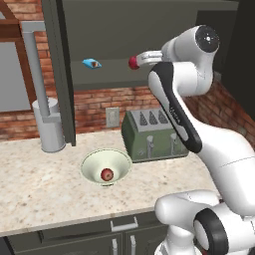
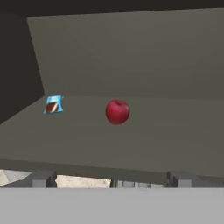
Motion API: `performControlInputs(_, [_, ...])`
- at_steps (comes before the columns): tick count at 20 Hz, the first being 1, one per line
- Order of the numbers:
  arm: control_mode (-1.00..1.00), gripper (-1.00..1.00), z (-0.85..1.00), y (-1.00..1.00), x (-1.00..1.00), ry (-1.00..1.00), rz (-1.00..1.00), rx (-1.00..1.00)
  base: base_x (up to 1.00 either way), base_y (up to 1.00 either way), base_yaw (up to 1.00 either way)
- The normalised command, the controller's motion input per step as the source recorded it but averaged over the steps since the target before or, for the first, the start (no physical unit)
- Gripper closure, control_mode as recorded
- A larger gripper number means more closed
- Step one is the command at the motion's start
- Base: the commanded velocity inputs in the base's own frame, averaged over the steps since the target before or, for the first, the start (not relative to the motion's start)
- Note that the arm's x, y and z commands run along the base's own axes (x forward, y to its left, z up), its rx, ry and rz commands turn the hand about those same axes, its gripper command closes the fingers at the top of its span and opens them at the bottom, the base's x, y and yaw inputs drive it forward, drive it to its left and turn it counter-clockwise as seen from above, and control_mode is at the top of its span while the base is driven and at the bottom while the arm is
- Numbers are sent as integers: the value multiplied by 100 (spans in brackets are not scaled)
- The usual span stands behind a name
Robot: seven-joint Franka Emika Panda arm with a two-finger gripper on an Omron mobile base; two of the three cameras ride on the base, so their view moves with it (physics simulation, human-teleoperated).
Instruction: Open the cabinet. Pick the apple and apple from the cabinet and place them into the bowl. Then close the cabinet.
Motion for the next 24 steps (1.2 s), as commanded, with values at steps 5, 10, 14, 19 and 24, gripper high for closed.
performControlInputs(5, [-100,-100,-11,0,68,2,0,0,0,0,0])
performControlInputs(10, [-100,-100,-16,3,73,1,0,-1,0,0,0])
performControlInputs(14, [-100,-100,-13,13,72,2,0,-2,0,0,0])
performControlInputs(19, [-100,-100,-15,21,74,4,0,-1,0,0,0])
performControlInputs(24, [-100,-100,-19,8,65,0,0,-4,0,0,0])
